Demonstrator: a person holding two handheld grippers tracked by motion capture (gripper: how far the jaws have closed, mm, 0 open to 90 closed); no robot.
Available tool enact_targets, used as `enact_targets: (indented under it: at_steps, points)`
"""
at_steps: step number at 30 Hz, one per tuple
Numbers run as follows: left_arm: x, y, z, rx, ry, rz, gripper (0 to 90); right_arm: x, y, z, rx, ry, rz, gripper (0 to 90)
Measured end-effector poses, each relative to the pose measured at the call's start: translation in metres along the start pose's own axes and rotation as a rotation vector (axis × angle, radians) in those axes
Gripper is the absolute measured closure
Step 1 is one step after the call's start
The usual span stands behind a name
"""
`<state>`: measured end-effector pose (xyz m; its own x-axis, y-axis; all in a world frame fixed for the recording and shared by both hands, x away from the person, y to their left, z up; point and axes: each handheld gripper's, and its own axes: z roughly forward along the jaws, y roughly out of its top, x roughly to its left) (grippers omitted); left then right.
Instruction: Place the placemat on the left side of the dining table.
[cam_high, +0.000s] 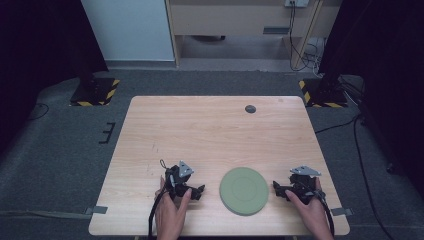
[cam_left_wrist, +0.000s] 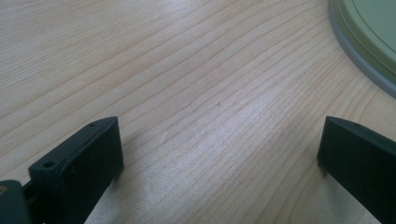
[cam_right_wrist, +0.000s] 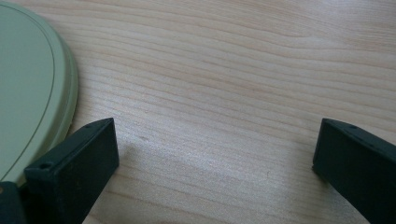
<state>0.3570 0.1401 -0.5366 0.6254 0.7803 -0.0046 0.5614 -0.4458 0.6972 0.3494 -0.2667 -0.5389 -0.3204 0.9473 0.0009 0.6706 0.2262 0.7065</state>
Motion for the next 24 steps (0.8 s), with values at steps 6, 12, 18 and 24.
enact_targets:
  at_steps: [6, 12, 18, 24]
  points:
    - [0.000, 0.002, 0.002, -0.002, 0.009, -0.015, 0.0, 0.000, 0.000, 0.000, 0.001, 0.000, 0.001, 0.7]
    - [-0.002, 0.003, 0.003, -0.001, 0.031, -0.035, 0.0, 0.000, 0.000, 0.000, 0.001, -0.001, 0.001, 0.6]
    - [-0.004, 0.004, 0.004, -0.001, 0.044, -0.048, 0.0, 0.001, 0.000, -0.001, -0.006, 0.017, -0.020, 3.2]
    - [-0.010, 0.002, -0.008, -0.087, -0.019, -0.020, 3.1, 0.008, -0.003, -0.010, -0.023, 0.076, -0.067, 3.9]
